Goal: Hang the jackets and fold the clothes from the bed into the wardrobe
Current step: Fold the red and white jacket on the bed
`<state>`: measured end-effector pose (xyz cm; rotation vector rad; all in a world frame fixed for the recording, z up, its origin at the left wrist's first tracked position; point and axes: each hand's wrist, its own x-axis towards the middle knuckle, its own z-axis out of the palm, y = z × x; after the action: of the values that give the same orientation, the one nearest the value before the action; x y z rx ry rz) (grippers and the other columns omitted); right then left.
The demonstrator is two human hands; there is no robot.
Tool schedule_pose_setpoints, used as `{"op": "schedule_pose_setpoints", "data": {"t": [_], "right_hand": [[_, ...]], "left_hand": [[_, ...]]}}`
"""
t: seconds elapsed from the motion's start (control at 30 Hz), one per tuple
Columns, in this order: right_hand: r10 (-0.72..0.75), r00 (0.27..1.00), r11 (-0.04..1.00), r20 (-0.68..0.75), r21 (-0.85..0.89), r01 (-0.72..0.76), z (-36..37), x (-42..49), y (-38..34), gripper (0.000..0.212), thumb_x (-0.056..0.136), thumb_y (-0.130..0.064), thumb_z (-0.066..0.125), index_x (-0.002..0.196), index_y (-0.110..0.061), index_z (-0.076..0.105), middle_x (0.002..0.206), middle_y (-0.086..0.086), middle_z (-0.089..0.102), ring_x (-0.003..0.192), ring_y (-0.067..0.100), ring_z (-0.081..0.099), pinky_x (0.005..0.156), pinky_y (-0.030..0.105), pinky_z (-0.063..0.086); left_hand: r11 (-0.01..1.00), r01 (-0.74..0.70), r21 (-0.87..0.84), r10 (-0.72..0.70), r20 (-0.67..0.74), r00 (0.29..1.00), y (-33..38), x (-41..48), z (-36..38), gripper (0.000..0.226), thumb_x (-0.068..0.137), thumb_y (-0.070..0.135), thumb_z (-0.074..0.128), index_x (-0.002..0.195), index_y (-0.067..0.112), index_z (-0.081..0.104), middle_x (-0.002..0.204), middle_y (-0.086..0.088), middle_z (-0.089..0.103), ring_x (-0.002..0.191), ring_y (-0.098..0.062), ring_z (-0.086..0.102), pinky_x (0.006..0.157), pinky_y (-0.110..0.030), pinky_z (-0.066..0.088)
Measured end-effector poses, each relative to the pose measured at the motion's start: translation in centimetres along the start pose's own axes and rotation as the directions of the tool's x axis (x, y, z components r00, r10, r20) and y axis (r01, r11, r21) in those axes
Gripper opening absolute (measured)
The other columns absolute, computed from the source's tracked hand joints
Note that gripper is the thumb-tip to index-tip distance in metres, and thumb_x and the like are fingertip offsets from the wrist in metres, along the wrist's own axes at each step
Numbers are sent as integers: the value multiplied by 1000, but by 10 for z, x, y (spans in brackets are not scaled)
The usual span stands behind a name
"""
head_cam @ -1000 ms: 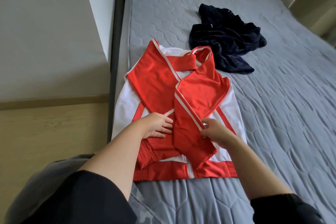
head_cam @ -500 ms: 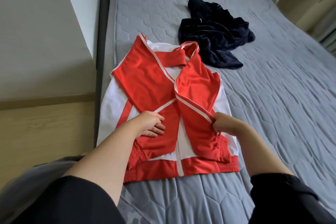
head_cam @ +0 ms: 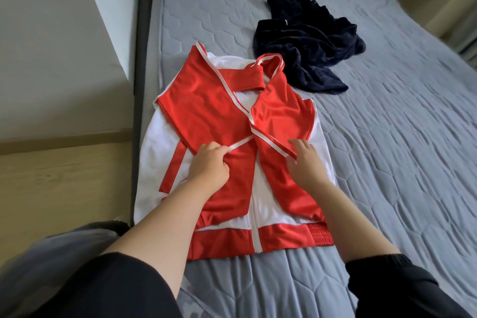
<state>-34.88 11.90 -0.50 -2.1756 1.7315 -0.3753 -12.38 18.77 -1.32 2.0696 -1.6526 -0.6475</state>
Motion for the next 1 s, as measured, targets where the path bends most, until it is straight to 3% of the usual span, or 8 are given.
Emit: {"op": "schedule_pose_setpoints", "data": {"t": [0.13,0.2,0.33,0.47,0.63,0.83,0.93,1.0], "right_hand": [[145,984,964,101,211,-164,11,12,-14,43,92,-33,59,128,-10,53,118,9,60,111,25,55,89,30,39],[145,980,965,135,198,-170,9,21,-18,21,91,-33,59,97,-13,64,84,2,63,80,19,57,65,25,39],[239,897,873,372,322,-366,9,30,-19,42,91,-28,62,54,-17,45,43,-5,35,40,8,31,43,25,25],[234,897,965,375,20,-260,20,26,-23,48,92,-31,59,52,-10,46,50,3,42,50,17,40,49,26,30],[154,944,969,293,140,-202,20,20,-16,49,93,-34,57,52,-13,40,48,1,38,47,15,36,50,32,26],[177,943,973,280,96,-212,-13,15,22,49,91,-51,51,60,-14,51,58,0,50,58,18,47,54,32,34],[242,876,966,417,-14,-260,-27,5,50,50,88,-59,51,71,-13,62,67,-1,59,65,16,55,59,29,42],[219,858,970,465,-9,-243,-29,-1,62,39,90,-45,56,69,-13,61,62,-2,56,63,16,55,61,28,45]], "left_hand": [[993,102,55,-104,49,993,-3,6,2,47,92,19,52,138,19,44,130,-6,49,122,-27,42,99,-41,40],[991,131,7,-132,66,989,-3,9,1,43,93,21,52,136,19,47,128,-6,52,120,-27,47,98,-41,42],[988,151,-43,-148,67,987,-2,12,0,39,94,18,50,133,21,50,127,-4,55,117,-26,52,96,-40,45],[996,85,36,-84,-13,996,-1,14,0,45,89,10,50,133,20,50,125,-5,52,118,-27,48,96,-41,44],[957,-270,104,282,-114,953,23,30,0,57,83,1,53,137,16,49,125,-7,49,112,-29,46,94,-42,41],[726,-524,445,430,300,851,69,55,21,61,93,29,50,149,27,26,155,-2,22,142,-25,16,113,-43,20],[645,-575,503,380,442,812,78,65,28,49,95,33,46,142,23,37,148,0,37,143,-25,13,114,-50,8],[633,-553,542,326,461,825,78,69,25,39,96,33,44,133,24,48,137,-1,48,137,-25,24,112,-52,10]]}}
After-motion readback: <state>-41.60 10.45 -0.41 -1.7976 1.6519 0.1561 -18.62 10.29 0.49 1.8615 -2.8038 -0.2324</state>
